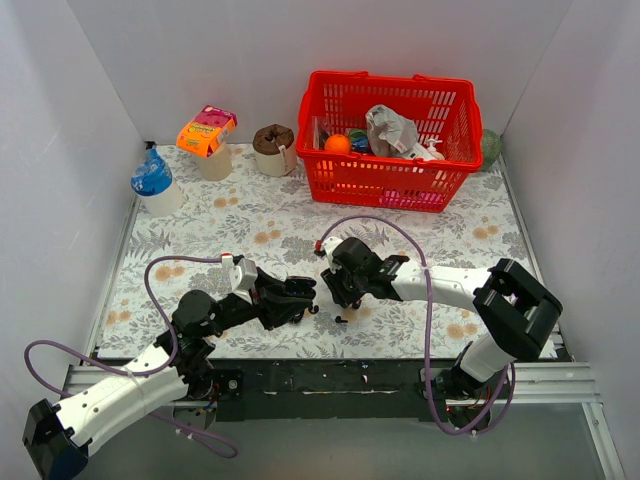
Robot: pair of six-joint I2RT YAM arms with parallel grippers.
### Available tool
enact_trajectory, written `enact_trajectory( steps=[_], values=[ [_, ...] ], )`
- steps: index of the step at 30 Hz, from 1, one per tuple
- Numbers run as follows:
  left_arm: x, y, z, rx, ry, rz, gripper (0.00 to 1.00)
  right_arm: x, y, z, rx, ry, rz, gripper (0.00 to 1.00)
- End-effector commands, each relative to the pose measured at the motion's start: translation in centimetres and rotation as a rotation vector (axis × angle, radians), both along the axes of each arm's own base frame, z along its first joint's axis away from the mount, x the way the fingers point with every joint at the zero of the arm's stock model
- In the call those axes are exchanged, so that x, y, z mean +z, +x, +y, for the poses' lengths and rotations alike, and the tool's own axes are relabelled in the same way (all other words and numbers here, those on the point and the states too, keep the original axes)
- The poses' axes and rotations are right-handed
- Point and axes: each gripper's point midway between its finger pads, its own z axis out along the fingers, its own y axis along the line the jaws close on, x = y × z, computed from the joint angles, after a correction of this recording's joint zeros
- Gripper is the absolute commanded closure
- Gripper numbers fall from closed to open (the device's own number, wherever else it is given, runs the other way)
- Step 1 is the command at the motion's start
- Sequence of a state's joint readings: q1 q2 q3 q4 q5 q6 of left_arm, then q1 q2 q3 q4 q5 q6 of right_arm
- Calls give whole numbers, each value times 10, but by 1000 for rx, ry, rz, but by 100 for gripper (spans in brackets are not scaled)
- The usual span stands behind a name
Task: Insert the wireless bluetooth earbuds into the charging case
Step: Pick up the earbud from the center of the board.
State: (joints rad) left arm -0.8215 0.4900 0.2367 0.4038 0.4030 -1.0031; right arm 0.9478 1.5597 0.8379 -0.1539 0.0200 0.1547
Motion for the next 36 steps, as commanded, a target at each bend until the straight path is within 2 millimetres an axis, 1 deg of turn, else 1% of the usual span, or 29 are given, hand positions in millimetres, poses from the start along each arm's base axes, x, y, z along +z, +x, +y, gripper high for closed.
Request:
enact_trajectory(
  steps=[1, 4, 8, 11, 13, 14, 15, 16, 19, 21, 28, 34, 36],
  values=[
    [5, 3, 1, 15, -7, -9, 100, 3, 10, 1, -30, 6, -25, 59],
    [4, 3, 1, 15, -6, -6, 100, 3, 11, -1, -38, 5, -29, 62],
    [4, 3, 0, 14, -5, -4, 100, 3, 13, -3, -49, 3, -35, 69],
    [4, 3, 0, 14, -5, -1, 100, 1, 13, -6, -54, -8, -32, 70],
    [3, 4, 0, 14, -2, 1, 100, 2, 12, -4, -49, 5, -32, 68],
    [4, 3, 0, 14, -5, -1, 100, 8, 12, -3, -46, 30, -44, 62],
    [3, 3, 0, 14, -4, 0, 100, 11, 12, -2, -44, 41, -49, 60],
    [4, 3, 0, 12, -6, -1, 100, 17, 12, 0, -39, 60, -57, 55],
    [4, 3, 0, 10, -8, -1, 100, 28, 9, 6, -11, 105, -63, 49],
    [3, 3, 0, 10, -7, 3, 100, 31, 4, 11, 22, 125, -50, 47],
    [3, 2, -2, -2, -6, 9, 100, 27, -10, 18, 95, 135, -3, 47],
    [3, 2, -2, -2, -3, 11, 100, 16, -13, 18, 103, 107, 29, 48],
    [3, 1, -2, -3, -2, 14, 100, 15, -13, 18, 100, 107, 31, 49]
  ],
)
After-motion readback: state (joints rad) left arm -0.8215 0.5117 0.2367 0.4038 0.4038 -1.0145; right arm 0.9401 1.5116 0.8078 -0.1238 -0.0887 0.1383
